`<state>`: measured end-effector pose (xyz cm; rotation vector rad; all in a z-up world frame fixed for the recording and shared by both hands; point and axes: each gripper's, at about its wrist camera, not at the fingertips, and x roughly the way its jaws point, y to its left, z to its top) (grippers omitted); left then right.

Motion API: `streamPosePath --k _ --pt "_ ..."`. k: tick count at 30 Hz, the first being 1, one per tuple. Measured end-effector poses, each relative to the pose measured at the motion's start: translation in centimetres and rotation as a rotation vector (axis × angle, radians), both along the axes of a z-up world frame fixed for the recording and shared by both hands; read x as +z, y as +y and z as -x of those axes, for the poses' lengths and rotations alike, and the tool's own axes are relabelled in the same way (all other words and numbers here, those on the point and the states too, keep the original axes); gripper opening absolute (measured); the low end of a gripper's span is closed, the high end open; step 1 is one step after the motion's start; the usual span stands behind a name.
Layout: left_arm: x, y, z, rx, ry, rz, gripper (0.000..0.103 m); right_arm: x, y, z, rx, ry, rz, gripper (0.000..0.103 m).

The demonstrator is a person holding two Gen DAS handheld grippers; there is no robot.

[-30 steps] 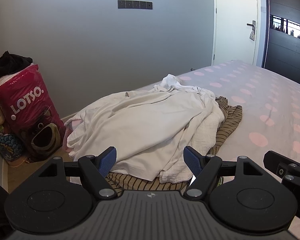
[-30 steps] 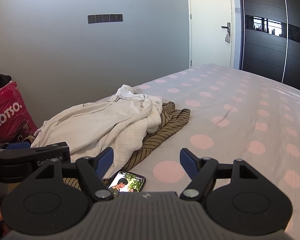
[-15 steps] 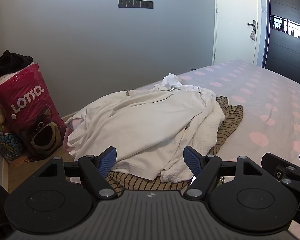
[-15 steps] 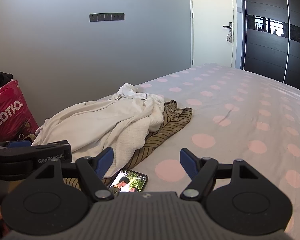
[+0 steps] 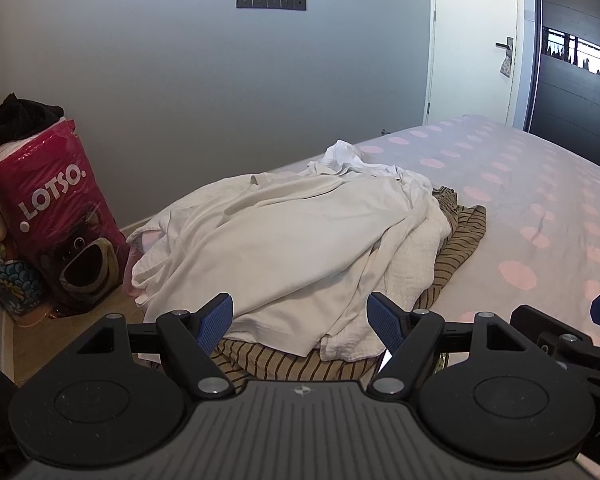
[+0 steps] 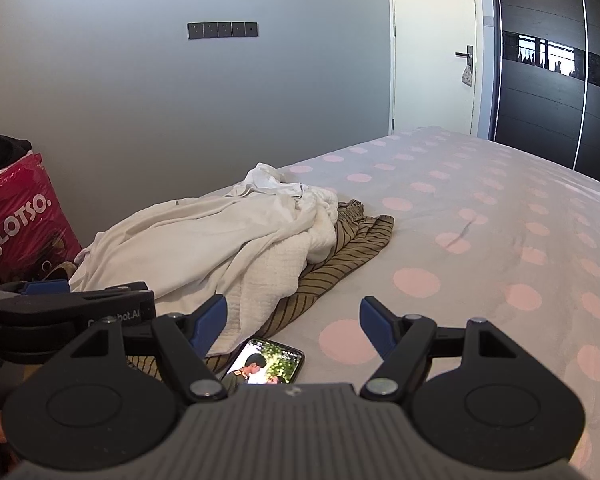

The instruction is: Fold clothes

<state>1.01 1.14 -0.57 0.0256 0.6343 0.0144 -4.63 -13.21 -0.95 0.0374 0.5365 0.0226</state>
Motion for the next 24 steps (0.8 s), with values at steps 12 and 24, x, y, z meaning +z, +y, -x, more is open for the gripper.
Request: streamPosePath --k 12,24 --pt "-1.9 1.4 -3.1 0.079 0.073 0.015 0.073 -2.8 0.0 -4.7 0.06 0.086 0.005 0.075" --pt "-5.0 3.3 -8.3 0.233 0.176 -0.034 0.069 -5.1 3.0 -14.3 0.187 0.172 -0.032 0.051"
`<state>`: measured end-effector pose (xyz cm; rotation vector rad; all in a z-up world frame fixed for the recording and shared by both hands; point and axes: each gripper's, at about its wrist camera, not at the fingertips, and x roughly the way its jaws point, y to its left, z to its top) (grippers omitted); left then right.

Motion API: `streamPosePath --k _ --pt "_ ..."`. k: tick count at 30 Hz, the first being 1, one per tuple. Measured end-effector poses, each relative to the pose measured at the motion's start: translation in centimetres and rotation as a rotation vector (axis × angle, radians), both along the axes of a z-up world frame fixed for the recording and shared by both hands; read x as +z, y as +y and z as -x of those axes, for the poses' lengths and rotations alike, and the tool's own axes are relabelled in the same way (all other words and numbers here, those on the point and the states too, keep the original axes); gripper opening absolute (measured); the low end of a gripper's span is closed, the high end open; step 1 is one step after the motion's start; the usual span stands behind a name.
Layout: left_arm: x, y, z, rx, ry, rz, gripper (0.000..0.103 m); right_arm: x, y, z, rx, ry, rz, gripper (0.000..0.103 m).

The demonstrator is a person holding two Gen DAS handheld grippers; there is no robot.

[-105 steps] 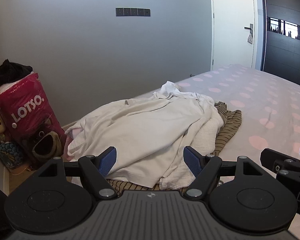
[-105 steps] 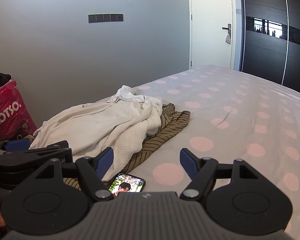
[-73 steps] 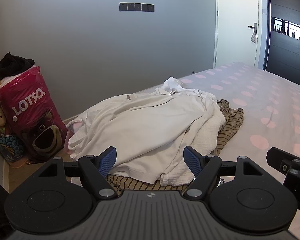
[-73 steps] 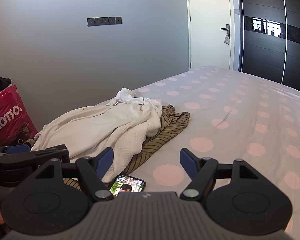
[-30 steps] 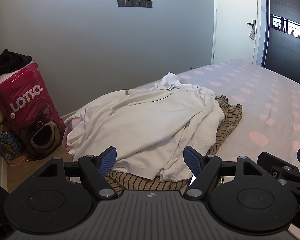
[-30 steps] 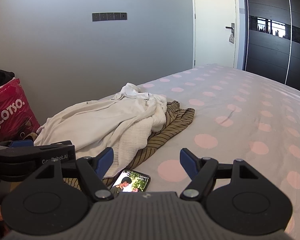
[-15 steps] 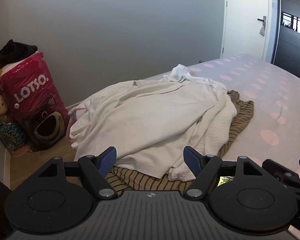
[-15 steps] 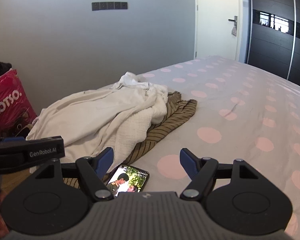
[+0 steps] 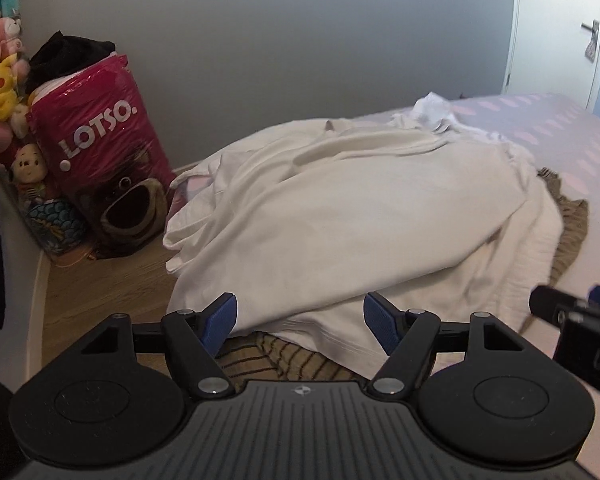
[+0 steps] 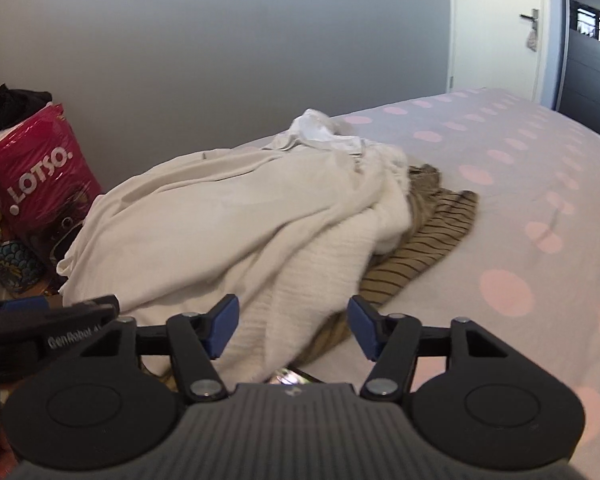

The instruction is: Fold clothes

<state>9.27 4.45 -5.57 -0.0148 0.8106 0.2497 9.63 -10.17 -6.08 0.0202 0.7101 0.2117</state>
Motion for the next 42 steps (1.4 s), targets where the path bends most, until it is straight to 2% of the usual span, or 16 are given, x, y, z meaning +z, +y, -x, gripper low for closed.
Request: streamPosePath --k 6,11,13,14,15,18,23,30,33,36,42 --pt "-1.3 0.5 -2.1 0.016 0.044 -0.027 0.068 -1.0 2.5 -4.0 0.07 0.051 -0.033 0.051" --pt "-2.4 1.3 -2.4 0.052 0.077 0.023 0.068 -2.3 3.3 -7.4 0.063 0.14 -0.082 0.047" --pt "-2.5 1.2 -2.5 0.047 0.076 0.024 0.068 -2.5 3.0 -8.4 0.048 0.17 -0.108 0.028" --pt "-2.5 1.0 -2.5 0.042 0.073 0.016 0.068 -2.6 2.8 -8.9 0.041 0.184 -0.122 0.013" --pt "-2.5 0.9 -2.4 0.038 0.069 0.011 0.068 -2.3 2.6 -9.1 0.042 0.183 -0.134 0.006" --pt "-2.2 0.8 -2.3 0.029 0.06 0.017 0.068 -0.6 2.1 -8.2 0.062 0.124 -0.152 0.004" --pt "-0.8 1.1 -1.5 0.025 0.014 0.031 0.068 4.1 0.9 -5.1 0.001 -0.047 -0.05 0.004" --pt "1.7 1.0 0.3 0.007 -0.059 0.054 0.068 11.1 -7.6 1.1 -0.244 -0.23 0.049 0.004" --pt "2.3 0.4 1.2 -0.032 -0.083 0.044 0.068 12.6 -11.4 4.7 -0.364 -0.27 0.098 0.004" --pt "3.0 0.2 1.8 -0.05 -0.101 0.046 0.068 13.4 -15.0 8.8 -0.526 -0.319 0.193 0.004" --pt "4.1 -0.5 2.9 -0.094 -0.128 0.075 0.068 14.6 -24.9 17.3 -0.912 -0.296 0.336 0.004"
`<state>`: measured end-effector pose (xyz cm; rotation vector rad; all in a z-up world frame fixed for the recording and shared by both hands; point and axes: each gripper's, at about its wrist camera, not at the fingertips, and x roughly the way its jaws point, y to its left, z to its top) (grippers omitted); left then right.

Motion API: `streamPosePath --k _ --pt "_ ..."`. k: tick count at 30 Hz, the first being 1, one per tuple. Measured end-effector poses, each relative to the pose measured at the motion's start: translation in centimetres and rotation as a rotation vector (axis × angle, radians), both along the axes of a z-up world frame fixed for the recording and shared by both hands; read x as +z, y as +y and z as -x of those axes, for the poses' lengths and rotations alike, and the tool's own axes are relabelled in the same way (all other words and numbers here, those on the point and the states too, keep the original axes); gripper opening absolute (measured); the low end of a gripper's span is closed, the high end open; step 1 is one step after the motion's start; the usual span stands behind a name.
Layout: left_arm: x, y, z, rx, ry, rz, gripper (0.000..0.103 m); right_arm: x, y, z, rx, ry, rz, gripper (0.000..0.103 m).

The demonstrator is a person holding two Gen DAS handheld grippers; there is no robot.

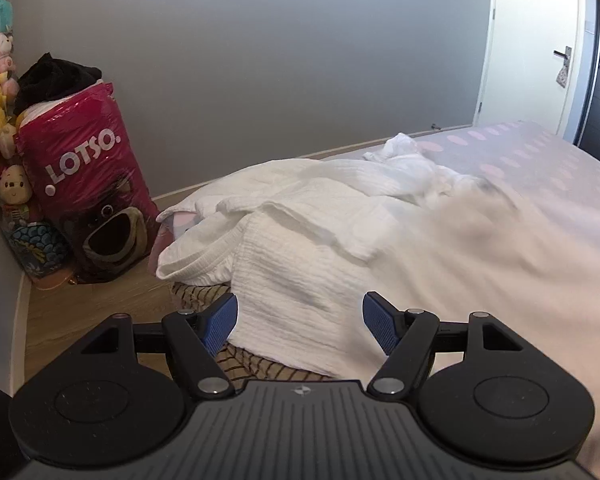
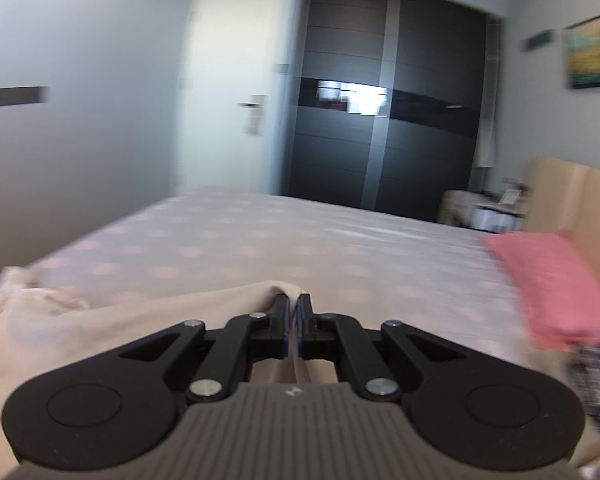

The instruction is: Fold clothes

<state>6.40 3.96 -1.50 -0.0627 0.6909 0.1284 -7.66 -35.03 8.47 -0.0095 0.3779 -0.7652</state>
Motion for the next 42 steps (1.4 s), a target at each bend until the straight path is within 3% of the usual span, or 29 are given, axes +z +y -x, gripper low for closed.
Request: streamPosePath --k 5,7,10,12,16,18,24,29,35,39,42 --pt "0.6 -2.3 0.8 -0.091 -0.009 0.018 0.068 -0.2 -7.5 6.9 -0.36 0.062 0.025 0.004" --pt "0.7 -3.8 1.1 -0.141 -0.007 0.018 0.068 -0.9 -9.4 8.8 -0.425 0.118 -0.01 0.004" --pt "0.8 -6.8 1.7 -0.237 0.008 0.011 0.068 -2.6 -11.1 10.8 -0.436 0.186 -0.139 0.005" --pt "0.8 -9.1 2.3 -0.313 0.019 0.005 0.068 -3.8 -11.5 11.6 -0.439 0.228 -0.168 0.005" --pt "0.5 -14.1 4.2 -0.475 0.058 -0.013 0.068 -5.6 -10.4 12.2 -0.421 0.297 -0.147 0.007" --pt "0.0 -16.3 5.5 -0.551 0.079 -0.01 0.068 -6.1 -9.3 13.2 -0.402 0.31 -0.118 0.019" --pt "-2.6 -21.1 9.4 -0.723 0.177 -0.013 0.063 -8.8 -7.4 15.0 -0.183 0.279 -0.073 0.026" --pt "-5.4 -21.9 10.2 -0.709 0.263 -0.069 0.061 -12.2 -5.9 13.4 -0.056 0.358 -0.1 0.026" --pt "-8.0 -21.5 8.5 -0.606 0.362 -0.112 0.059 -15.8 -4.2 11.6 0.071 0.472 -0.182 0.026" --pt "-9.5 -21.4 7.9 -0.568 0.428 -0.12 0.059 -18.1 -4.9 11.9 0.046 0.545 -0.225 0.036" --pt "-10.4 -21.4 7.6 -0.553 0.472 -0.097 0.059 -18.9 -6.5 12.6 -0.023 0.547 -0.303 0.037"
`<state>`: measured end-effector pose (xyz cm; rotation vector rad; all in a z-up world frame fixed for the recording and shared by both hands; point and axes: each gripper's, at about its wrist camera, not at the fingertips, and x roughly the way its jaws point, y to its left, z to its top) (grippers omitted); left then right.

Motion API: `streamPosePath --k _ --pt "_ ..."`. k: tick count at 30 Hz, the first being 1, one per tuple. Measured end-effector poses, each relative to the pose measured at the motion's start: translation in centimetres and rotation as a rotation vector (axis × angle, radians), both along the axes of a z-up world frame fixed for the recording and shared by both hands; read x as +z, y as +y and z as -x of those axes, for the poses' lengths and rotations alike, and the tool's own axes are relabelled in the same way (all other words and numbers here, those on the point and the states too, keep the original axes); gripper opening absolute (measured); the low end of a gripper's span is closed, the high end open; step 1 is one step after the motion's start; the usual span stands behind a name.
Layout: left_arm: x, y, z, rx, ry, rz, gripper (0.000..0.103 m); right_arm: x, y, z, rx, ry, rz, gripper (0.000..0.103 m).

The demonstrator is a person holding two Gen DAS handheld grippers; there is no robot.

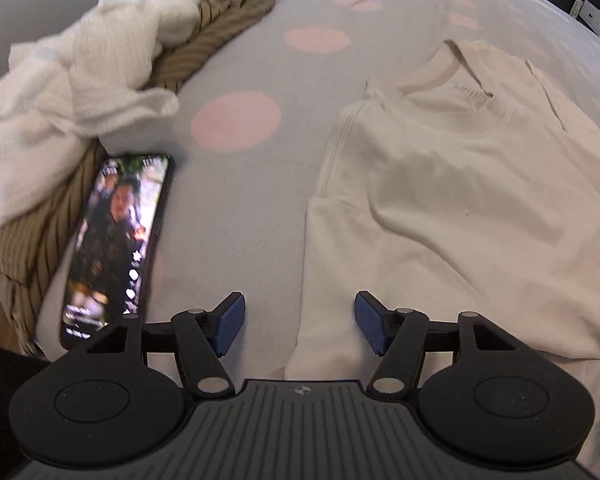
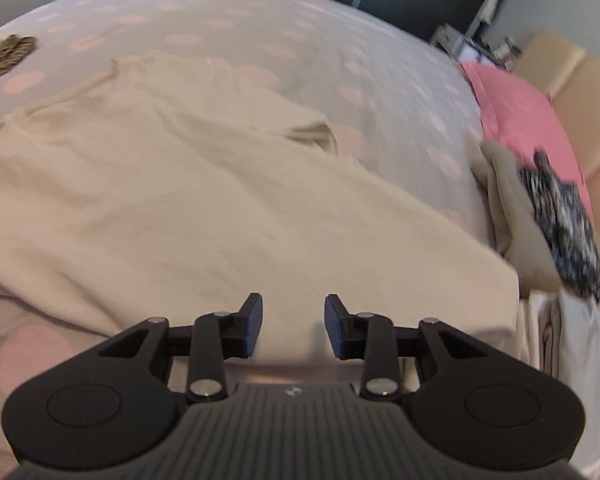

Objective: Fold clothes
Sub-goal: 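Grasp the T-shirt hem with the left gripper while the right gripper grasps the hem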

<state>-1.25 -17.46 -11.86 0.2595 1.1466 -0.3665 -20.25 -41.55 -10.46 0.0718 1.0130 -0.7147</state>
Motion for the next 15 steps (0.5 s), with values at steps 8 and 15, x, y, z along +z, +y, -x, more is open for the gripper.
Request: streamPosePath --k 8,15 --pt "-0.3 -0.7 -0.6 0.017 -0.005 0.001 0.059 0.7 -1.5 -1.3 0.065 0.021 -0.049 0.045" --pt "-0.6 -1.9 -1.4 0.013 -0.019 0.003 0.059 0.7 -4.5 -3.7 0.08 0.036 -0.073 0.048"
